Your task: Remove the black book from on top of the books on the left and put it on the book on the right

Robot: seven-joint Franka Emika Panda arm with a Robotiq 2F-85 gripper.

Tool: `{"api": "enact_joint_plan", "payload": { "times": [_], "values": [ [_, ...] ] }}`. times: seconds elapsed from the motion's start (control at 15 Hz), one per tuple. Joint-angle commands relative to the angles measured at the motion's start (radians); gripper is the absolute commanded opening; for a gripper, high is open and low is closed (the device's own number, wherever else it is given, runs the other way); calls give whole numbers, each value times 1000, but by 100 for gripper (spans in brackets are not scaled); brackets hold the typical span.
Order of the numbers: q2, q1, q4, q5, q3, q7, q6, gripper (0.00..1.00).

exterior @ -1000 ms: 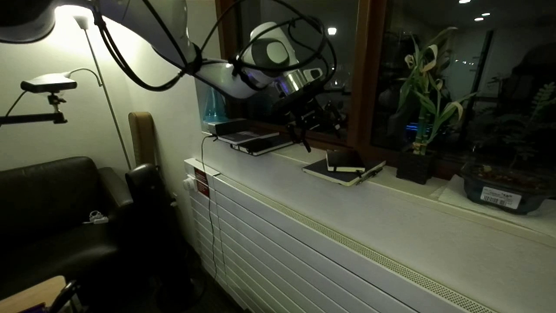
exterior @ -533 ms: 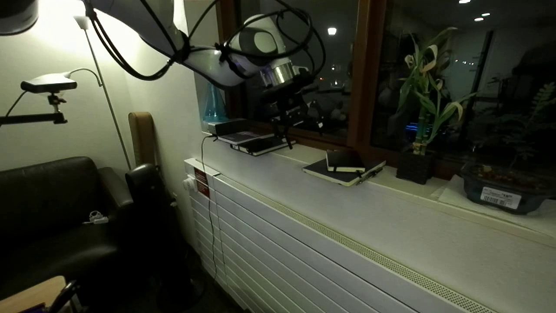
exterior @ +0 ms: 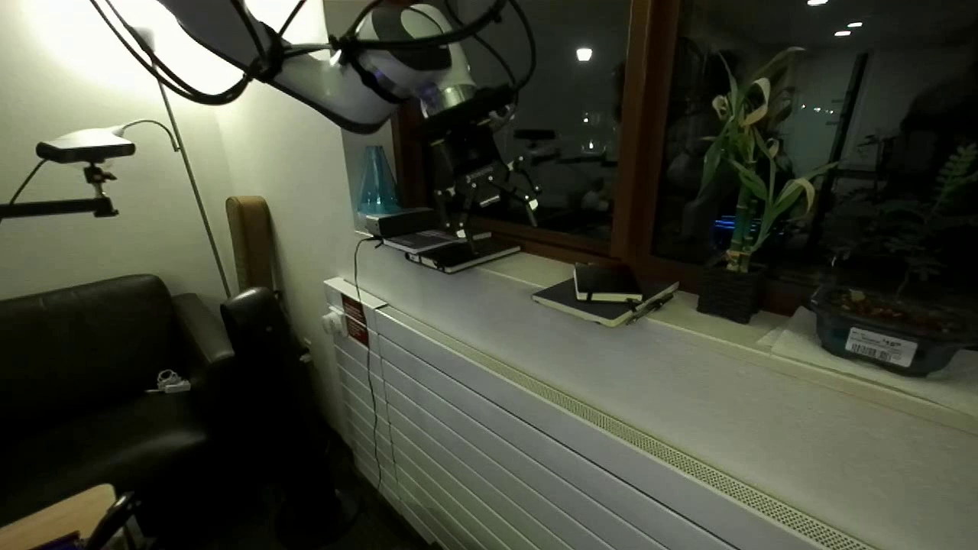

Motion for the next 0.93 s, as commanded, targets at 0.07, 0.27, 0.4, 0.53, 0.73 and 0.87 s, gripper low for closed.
{"api": "enact_joint_plan", "payload": {
  "times": [0.07,0.27,0.4,0.53,0.73,0.87],
  "values": [
    [-160,16,-206,-69,3,74,3,100],
    [-213,22,-285,-50,9,173,13,100],
    [-247,29,-339,-39,14,242,23,100],
    [-283,35,-401,-37,22,309,41,100],
    [-305,48,-454,-61,34,360,31,100],
    [-265,46,-404,-37,31,330,11,100]
  ]
}}
